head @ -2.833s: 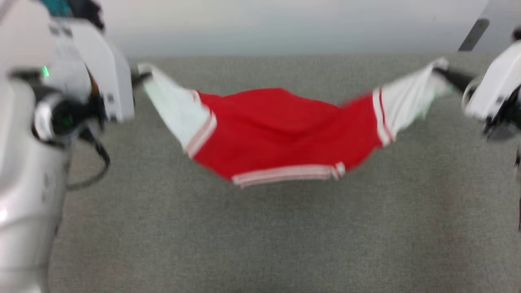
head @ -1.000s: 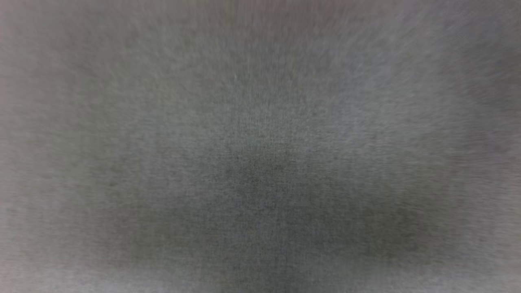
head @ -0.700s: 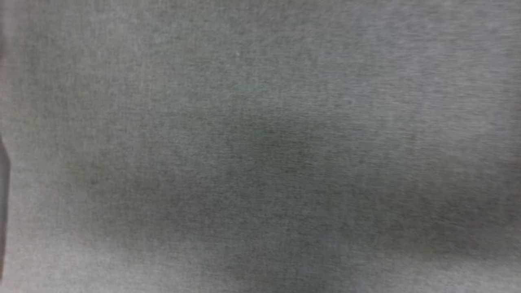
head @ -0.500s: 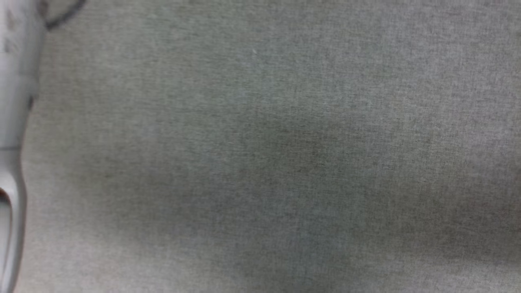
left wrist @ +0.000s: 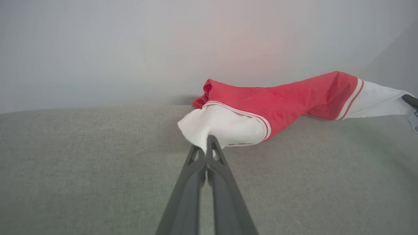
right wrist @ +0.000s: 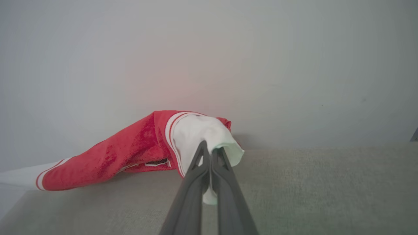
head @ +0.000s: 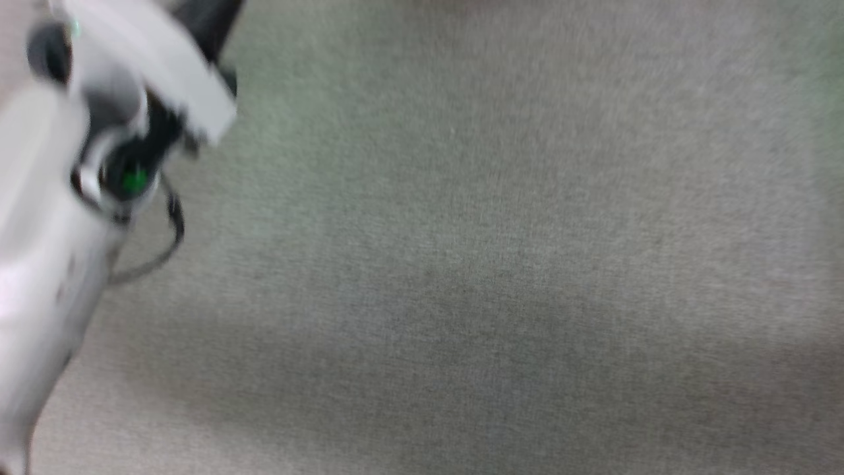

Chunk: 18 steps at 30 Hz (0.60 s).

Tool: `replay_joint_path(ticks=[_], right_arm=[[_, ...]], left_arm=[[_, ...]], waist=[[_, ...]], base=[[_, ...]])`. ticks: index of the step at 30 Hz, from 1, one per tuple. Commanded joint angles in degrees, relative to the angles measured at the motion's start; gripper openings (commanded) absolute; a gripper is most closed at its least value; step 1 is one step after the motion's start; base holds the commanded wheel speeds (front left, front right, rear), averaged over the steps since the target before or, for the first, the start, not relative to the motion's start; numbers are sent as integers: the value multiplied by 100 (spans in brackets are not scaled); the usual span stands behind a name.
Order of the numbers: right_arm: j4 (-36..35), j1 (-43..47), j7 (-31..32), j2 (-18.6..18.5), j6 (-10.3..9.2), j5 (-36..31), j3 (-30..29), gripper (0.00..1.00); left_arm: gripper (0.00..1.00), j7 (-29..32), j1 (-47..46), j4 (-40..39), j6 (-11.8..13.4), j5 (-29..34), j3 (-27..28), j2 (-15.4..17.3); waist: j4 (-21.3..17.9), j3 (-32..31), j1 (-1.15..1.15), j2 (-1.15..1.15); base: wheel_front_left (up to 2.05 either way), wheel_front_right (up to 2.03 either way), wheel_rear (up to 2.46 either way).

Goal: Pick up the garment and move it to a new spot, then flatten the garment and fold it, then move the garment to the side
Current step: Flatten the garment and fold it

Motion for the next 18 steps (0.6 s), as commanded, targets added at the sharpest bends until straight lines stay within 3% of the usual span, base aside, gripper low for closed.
replay_joint_path(ticks=[1,9,13,14,18], right_arm=[[-107,350,221,-73,0,130,-85,0],[-712,2211,2021,-257,1,914,-879,0],[-1096,3139,2945,-341,2,1079,-1236,0],[-1096,3139,2945,-341,2,1079,-1236,0],[-1539,4012,3754,-387,1,1197,-1704,0]], left_arm=[[0,36,300,-198,102,-68,10,151],[0,360,2058,-1997,958,-482,141,1321],[0,459,2938,-2929,1487,-757,244,1906],[0,459,2938,-2929,1487,-757,244,1906],[0,443,3736,-3629,1926,-1041,373,2460]], waist=[[-63,-791,0,0],[-269,-1507,0,0],[-331,-1746,0,0],[-331,-1746,0,0],[-332,-1907,0,0]], base=[[0,0,0],[0,0,0],[0,0,0],[0,0,0],[0,0,0]])
